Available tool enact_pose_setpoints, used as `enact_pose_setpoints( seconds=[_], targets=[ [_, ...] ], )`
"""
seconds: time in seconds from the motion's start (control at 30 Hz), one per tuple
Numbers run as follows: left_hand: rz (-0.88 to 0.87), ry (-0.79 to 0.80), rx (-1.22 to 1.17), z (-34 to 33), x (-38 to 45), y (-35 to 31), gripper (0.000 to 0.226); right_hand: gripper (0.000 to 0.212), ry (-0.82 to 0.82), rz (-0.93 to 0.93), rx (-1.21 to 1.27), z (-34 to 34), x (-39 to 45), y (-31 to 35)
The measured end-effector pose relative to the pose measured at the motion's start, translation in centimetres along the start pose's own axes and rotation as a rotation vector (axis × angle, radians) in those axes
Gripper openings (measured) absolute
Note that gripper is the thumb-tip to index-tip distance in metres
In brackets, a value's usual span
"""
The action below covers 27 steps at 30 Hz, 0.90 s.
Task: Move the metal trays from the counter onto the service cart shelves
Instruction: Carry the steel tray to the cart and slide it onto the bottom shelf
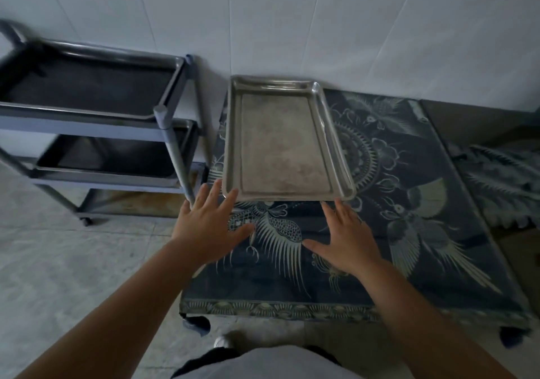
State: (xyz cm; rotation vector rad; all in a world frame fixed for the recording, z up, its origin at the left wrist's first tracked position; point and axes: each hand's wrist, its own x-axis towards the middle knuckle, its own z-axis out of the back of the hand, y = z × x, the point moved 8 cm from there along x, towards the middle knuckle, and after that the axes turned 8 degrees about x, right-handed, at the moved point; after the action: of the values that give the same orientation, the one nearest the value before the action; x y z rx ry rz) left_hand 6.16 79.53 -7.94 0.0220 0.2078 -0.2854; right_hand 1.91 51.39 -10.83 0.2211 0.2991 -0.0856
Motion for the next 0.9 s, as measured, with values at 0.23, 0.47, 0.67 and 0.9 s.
enact_pose_setpoints(
  seconds=[0.23,0.47,0.67,0.9],
  targets=[
    [0.017,0.044,-0.018,-0.2,5.0,-0.1,0.109,0.112,0.028,-0.015,0.018,0.6,3.4,-2.1],
    [0.157,0.109,-0.043,-2.8,12.9,0.5,0.091,0.108,0.1,-0.04,0.09,1.4,13.4,-7.5],
    [0.307,0.171,-0.251,-7.0,19.6,2.7,0.084,0.105,0.079,-0.124,0.246,1.2,23.5,-12.6],
    [0.597,-0.058,-0.726,-8.1,24.2,4.7,0.066,0.09,-0.059,-0.17,0.545,0.3,30.7,-14.4]
  ],
)
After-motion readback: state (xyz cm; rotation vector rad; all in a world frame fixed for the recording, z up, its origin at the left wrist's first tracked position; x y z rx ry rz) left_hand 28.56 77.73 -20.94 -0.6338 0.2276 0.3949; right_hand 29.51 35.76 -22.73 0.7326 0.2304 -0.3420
